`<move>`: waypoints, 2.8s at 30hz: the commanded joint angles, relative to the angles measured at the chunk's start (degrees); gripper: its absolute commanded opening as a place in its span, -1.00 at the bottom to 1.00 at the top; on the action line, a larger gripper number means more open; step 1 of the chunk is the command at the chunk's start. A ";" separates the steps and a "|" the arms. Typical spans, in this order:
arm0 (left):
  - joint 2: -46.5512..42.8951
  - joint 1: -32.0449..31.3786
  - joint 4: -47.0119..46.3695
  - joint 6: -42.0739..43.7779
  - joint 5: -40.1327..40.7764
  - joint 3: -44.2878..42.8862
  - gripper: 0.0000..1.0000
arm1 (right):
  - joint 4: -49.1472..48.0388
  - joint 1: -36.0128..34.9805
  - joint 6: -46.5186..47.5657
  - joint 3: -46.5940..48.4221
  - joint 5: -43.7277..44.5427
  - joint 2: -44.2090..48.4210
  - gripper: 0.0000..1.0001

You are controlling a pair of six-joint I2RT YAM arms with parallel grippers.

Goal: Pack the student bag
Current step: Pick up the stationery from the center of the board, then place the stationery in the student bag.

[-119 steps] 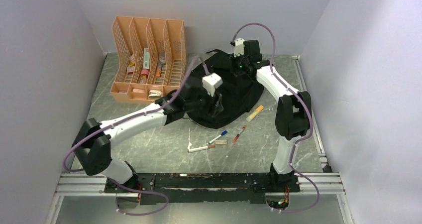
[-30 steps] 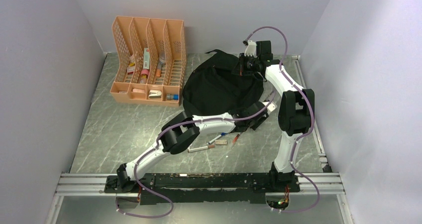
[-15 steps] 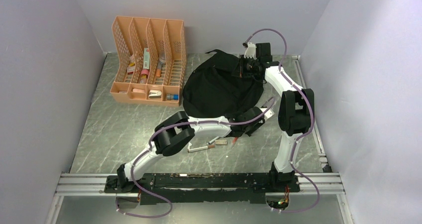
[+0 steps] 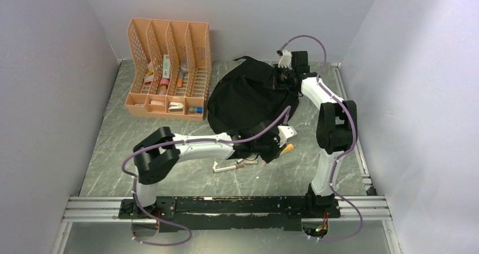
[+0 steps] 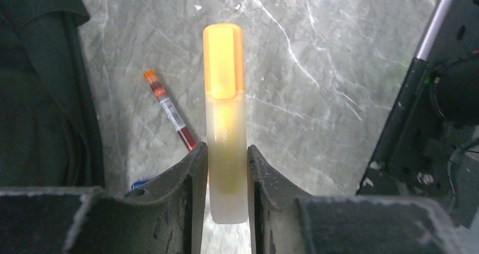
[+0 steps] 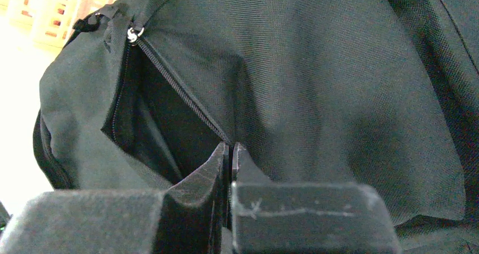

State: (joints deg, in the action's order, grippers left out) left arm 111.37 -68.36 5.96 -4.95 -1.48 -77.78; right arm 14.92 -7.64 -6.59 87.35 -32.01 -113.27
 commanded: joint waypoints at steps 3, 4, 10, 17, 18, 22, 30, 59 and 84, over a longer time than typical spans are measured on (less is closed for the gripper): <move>-8.89 0.23 -2.97 -3.98 0.51 8.64 -0.81 | -1.52 1.22 0.37 -1.66 -0.60 2.54 -1.00; -10.45 0.88 -3.35 -4.91 1.33 10.17 -0.82 | -1.82 1.18 0.64 -2.04 -0.67 2.87 -1.00; -19.16 8.97 -5.51 -10.39 3.89 17.62 -0.90 | -5.04 0.89 1.40 -5.22 0.33 5.96 -1.00; -22.07 18.81 -1.98 -13.70 8.04 12.40 -0.90 | -8.68 -1.12 1.85 -7.83 3.34 9.65 -1.00; -20.66 19.88 0.42 -14.26 8.67 10.10 -0.90 | -9.30 -1.67 2.10 -8.26 4.22 10.25 -1.00; -15.68 24.80 4.98 -16.43 5.78 2.71 -0.90 | -12.18 -3.57 2.90 -10.47 6.54 12.39 -1.00; -6.07 27.91 13.18 -17.69 0.22 -11.96 -0.90 | -14.25 -4.75 2.89 -11.95 8.61 13.96 -1.00; 11.07 28.16 27.56 -20.91 -2.05 -31.90 -0.90 | -21.56 -8.29 -1.55 -16.25 17.21 17.15 -1.00; 22.00 32.32 12.53 -36.79 -7.62 -40.21 -0.90 | -25.02 -12.75 -5.28 -20.71 17.27 18.45 -1.00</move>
State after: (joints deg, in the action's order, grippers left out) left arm 133.21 -36.47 26.79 -37.04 -8.29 -117.99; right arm -6.31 -19.00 -9.23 67.88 -13.74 -97.95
